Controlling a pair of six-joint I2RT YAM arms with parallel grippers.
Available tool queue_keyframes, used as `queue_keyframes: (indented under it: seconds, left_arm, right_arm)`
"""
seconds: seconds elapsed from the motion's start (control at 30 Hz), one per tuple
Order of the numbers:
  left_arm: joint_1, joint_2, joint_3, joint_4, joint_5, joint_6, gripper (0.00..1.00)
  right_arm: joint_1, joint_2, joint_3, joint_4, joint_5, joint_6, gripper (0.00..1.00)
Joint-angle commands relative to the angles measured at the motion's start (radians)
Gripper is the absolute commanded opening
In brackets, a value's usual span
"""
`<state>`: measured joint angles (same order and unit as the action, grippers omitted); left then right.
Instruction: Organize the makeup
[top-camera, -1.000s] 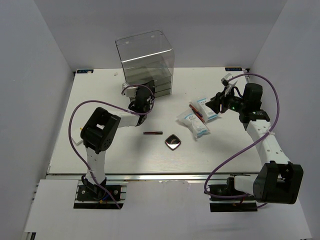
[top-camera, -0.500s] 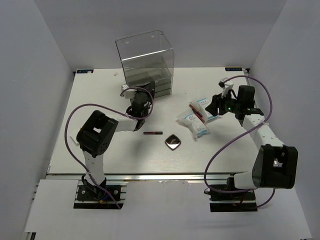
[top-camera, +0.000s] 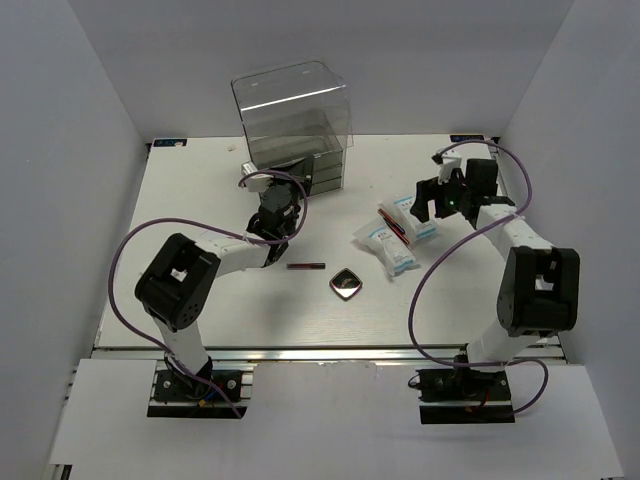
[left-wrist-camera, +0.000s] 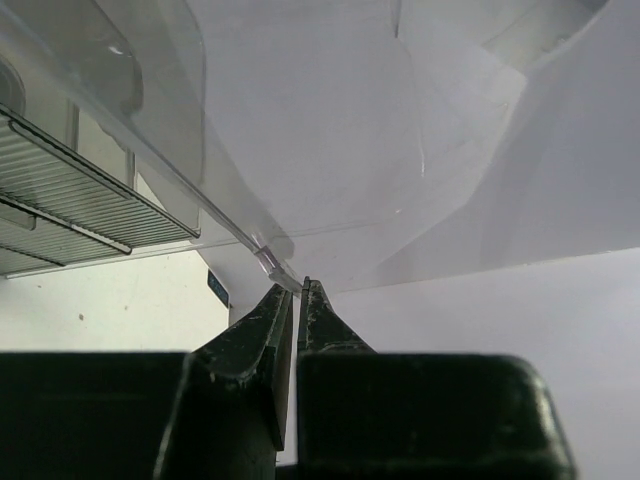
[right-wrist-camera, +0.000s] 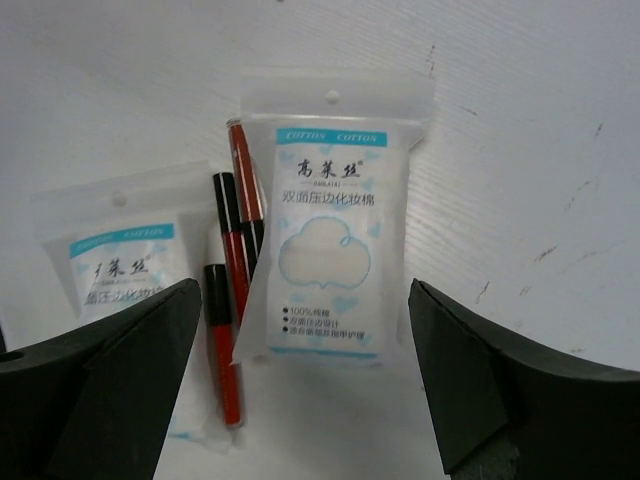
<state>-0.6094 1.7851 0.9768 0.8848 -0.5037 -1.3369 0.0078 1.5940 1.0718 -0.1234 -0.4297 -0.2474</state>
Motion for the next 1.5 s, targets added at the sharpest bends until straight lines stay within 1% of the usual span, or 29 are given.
queue_keyframes:
  seconds: [0.0, 0.03, 0.2, 0.23, 0.47, 0.6, 0.77, 0.87, 0.9, 0.97, 1.0, 1.1, 1.17, 1.2, 1.27, 1.3, 1.37, 1.4, 1.47]
  left_arm:
    - [-0.01, -0.081, 0.0, 0.01, 0.028, 0.033, 0.0]
    - [-0.009, -0.084, 0.005, 0.008, 0.025, 0.033, 0.0]
    - [-0.009, -0.101, 0.031, -0.012, 0.031, 0.051, 0.0]
    - [-0.01, -0.107, 0.037, -0.014, 0.033, 0.053, 0.0]
    - [-0.009, -0.135, 0.056, -0.03, 0.027, 0.067, 0.0]
    - [-0.01, -0.147, 0.083, -0.044, 0.028, 0.081, 0.0]
    - [-0.009, -0.156, 0.108, -0.055, 0.028, 0.096, 0.0]
    - [-0.009, -0.159, 0.12, -0.06, 0.028, 0.094, 0.0]
    - [-0.009, -0.159, 0.125, -0.06, 0.028, 0.096, 0.0]
    - [-0.009, -0.162, 0.132, -0.061, 0.028, 0.096, 0.0]
    - [-0.009, -0.162, 0.137, -0.061, 0.028, 0.096, 0.0]
    - [-0.01, -0.165, 0.155, -0.069, 0.03, 0.097, 0.0]
    - [-0.009, -0.167, 0.172, -0.079, 0.031, 0.1, 0.0]
    - [-0.01, -0.168, 0.178, -0.083, 0.03, 0.102, 0.0]
    - [-0.01, -0.171, 0.197, -0.098, 0.027, 0.102, 0.0]
    - [-0.01, -0.173, 0.201, -0.101, 0.025, 0.102, 0.0]
    - [-0.009, -0.174, 0.212, -0.113, 0.024, 0.097, 0.0]
    - [-0.01, -0.176, 0.223, -0.116, 0.024, 0.097, 0.0]
    - [-0.01, -0.179, 0.235, -0.133, 0.027, 0.099, 0.0]
  right_arm:
    - [0.047, 0.067, 0.089, 0.021, 0.083, -0.05, 0.89]
    - [0.057, 0.087, 0.102, 0.018, 0.126, -0.061, 0.89]
    - [0.086, 0.193, 0.16, 0.004, 0.196, -0.075, 0.89]
    - [0.089, 0.217, 0.184, -0.011, 0.23, -0.078, 0.89]
    - [0.092, 0.294, 0.218, -0.051, 0.301, -0.098, 0.88]
    - [0.093, 0.32, 0.223, -0.074, 0.298, -0.105, 0.85]
    - [0.092, 0.337, 0.217, -0.096, 0.278, -0.113, 0.72]
    - [0.092, 0.331, 0.211, -0.094, 0.258, -0.124, 0.53]
    - [0.092, 0.33, 0.209, -0.091, 0.247, -0.128, 0.39]
    - [0.092, 0.314, 0.209, -0.087, 0.237, -0.139, 0.29]
    - [0.092, 0.307, 0.209, -0.084, 0.223, -0.142, 0.22]
    - [0.092, 0.259, 0.208, -0.053, 0.171, -0.158, 0.09]
    - [0.092, 0.21, 0.212, -0.036, 0.126, -0.165, 0.08]
    - [0.092, 0.192, 0.212, -0.016, 0.061, -0.177, 0.08]
    - [0.1, 0.141, 0.214, 0.005, -0.019, -0.194, 0.07]
    - [0.107, 0.126, 0.214, 0.027, -0.093, -0.226, 0.07]
    - [0.145, 0.087, 0.198, 0.057, -0.141, -0.272, 0.07]
    - [0.164, 0.074, 0.188, 0.1, -0.168, -0.333, 0.07]
    - [0.231, 0.047, 0.157, 0.161, -0.161, -0.397, 0.08]
